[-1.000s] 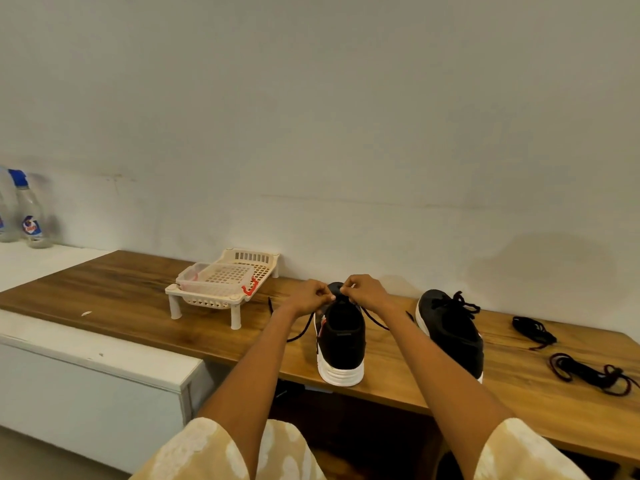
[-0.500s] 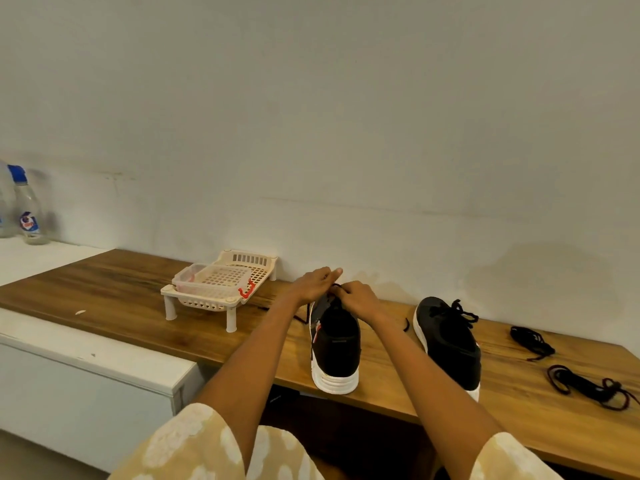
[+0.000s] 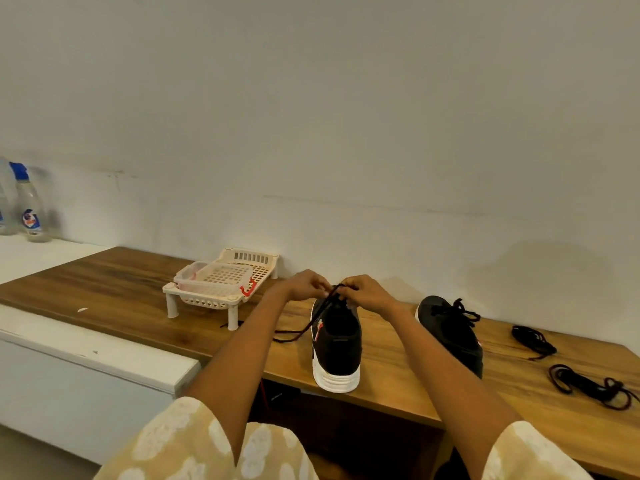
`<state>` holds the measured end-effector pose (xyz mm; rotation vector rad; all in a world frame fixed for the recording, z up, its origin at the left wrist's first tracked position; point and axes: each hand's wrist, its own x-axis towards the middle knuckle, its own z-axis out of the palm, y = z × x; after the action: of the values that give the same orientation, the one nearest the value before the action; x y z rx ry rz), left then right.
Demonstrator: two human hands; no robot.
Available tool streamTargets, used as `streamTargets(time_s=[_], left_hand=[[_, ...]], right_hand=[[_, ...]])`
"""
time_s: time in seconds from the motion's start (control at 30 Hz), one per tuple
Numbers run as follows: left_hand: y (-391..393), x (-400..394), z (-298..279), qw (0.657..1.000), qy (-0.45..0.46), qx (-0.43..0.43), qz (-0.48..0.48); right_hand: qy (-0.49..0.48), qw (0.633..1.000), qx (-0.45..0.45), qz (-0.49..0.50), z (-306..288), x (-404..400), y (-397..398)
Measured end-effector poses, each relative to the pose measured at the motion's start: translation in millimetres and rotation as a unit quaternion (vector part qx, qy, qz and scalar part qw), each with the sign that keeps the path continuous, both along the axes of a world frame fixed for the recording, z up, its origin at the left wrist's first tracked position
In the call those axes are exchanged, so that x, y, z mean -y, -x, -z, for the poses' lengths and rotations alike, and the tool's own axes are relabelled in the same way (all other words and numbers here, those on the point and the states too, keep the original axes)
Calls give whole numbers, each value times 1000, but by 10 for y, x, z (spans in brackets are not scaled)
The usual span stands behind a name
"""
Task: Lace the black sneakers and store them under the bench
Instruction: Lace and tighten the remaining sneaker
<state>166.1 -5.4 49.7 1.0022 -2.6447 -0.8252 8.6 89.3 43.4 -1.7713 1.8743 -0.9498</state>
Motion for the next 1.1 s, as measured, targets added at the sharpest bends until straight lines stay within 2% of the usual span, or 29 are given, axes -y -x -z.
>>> streamTargets(time_s=[0.07, 0.23, 0.33, 0.4, 0.57, 0.7, 0.83, 0.93, 1.0, 1.03, 1.07, 1.1], left_hand=[[66, -74, 37, 996, -29, -77, 26], [112, -135, 89, 988, -81, -125, 37], [124, -118, 126, 983, -81, -161, 15], [144, -101, 156, 981, -98, -166, -9], [177, -185, 127, 966, -217, -132, -46], [148, -257, 117, 943, -275, -177, -61], [105, -328, 125, 940, -284, -181, -52], [111, -349, 170, 938, -256, -203, -115], [112, -276, 214, 898, -287, -284, -174], [106, -216, 229, 845, -332, -367, -201], [82, -153, 236, 755, -394, -472, -227], [72, -74, 243, 639, -461, -570, -232]], right_hand=[[10, 1000, 23, -12, 11, -17, 35], [19, 994, 103, -33, 10, -89, 130], [30, 992, 116, -23, 11, -77, 123], [37, 994, 105, -2, -1, -62, 100], [48, 996, 54, 54, 15, -21, 45], [83, 991, 22, 103, 53, 11, 6], [129, 984, -23, 122, 140, 6, -61], [141, 978, -91, 122, 176, -1, -79], [142, 978, -93, 122, 183, -13, -69], [146, 978, -85, 121, 187, -20, -58], [151, 979, -75, 118, 188, -32, -55], [157, 979, -66, 114, 191, -45, -41]])
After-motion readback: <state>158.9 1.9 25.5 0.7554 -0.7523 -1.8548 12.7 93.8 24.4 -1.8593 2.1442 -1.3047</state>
